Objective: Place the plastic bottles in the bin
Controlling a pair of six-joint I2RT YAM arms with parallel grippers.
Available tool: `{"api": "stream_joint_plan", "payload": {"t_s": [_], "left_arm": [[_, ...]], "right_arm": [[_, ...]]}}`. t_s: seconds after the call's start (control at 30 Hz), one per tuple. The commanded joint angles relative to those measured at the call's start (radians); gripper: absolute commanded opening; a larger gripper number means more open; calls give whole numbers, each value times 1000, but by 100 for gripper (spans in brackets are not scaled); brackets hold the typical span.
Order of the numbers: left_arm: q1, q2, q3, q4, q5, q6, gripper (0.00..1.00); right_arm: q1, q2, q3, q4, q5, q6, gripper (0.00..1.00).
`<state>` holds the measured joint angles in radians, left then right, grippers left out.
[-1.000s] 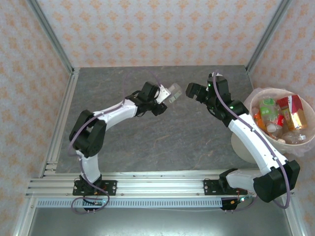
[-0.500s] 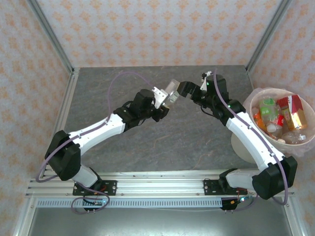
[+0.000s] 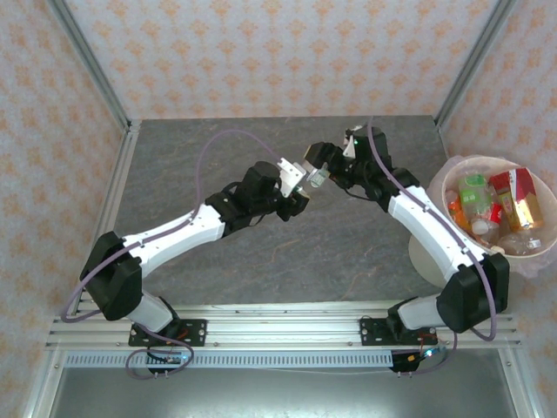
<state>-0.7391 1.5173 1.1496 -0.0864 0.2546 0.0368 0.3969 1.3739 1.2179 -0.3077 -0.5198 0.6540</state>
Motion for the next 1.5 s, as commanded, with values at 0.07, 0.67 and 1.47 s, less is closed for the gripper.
{"api": "stream_joint_plan", "payload": {"t_s": [0.07, 0.67, 1.47], "left_arm": [[-11, 26, 97, -51, -60, 13, 0], [17, -175, 72, -34, -145, -162, 100], [123, -268, -111, -85, -214, -237, 100]], "right_arm": [[2, -29, 47, -23, 54, 3, 62], [-315, -424, 219, -342, 381, -262, 34], [-572, -60, 808, -1090, 910, -869, 32]]}}
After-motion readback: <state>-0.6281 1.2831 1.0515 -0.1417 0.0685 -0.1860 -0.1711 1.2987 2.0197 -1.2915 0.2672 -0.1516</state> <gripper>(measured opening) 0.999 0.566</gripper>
